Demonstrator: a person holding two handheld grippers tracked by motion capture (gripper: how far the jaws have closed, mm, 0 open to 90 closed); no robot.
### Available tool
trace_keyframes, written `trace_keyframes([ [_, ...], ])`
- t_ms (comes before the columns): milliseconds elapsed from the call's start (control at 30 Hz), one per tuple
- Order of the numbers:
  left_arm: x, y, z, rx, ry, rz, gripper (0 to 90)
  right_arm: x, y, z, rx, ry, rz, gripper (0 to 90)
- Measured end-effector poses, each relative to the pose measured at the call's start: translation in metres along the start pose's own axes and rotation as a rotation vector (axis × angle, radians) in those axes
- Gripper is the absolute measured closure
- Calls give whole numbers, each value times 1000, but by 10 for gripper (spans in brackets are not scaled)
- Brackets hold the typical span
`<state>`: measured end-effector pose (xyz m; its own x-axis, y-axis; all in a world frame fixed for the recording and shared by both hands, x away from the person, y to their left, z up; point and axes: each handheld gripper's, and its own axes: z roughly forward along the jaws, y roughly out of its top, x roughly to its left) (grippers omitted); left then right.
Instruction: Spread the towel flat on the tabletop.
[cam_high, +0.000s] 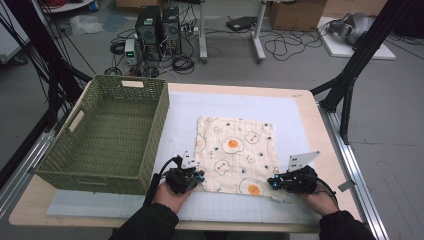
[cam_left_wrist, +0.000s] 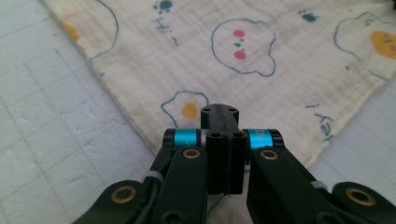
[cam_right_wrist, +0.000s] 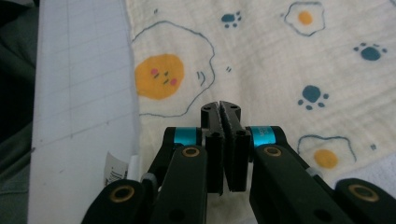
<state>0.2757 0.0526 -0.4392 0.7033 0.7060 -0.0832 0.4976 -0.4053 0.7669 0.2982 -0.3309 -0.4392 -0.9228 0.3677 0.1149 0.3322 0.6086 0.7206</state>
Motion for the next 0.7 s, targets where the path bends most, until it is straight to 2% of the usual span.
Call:
trace_keyframes([
  [33, 0, 0, -1, -17, 5, 12, 868, -1, 1, -2, -28, 3, 15, 794],
  [167, 8, 8, 1, -83, 6, 8, 732, -11, 8, -5, -99, -61, 60, 656],
  [200, 10, 10, 2, -98, 13, 7, 705, -15, 10, -6, -109, -64, 77, 653],
  [267, 14, 14, 5, -126, 1, -3, 671, -23, 13, -7, -135, -98, 96, 584],
  [333, 17, 17, 7, -147, 10, 7, 633, -29, 14, -8, -171, -112, 123, 556],
  [400, 19, 18, 8, -167, 11, 11, 582, -34, 16, -8, -176, -148, 133, 510],
  [467, 19, 18, 8, -178, 7, 15, 549, -38, 18, -6, -189, -163, 150, 466],
  [567, 21, 19, 8, -192, 11, 1, 515, -40, 22, -3, -181, -175, 154, 429],
  [700, 21, 18, 9, -189, 15, -4, 492, -40, 26, 2, -206, -176, 158, 416],
])
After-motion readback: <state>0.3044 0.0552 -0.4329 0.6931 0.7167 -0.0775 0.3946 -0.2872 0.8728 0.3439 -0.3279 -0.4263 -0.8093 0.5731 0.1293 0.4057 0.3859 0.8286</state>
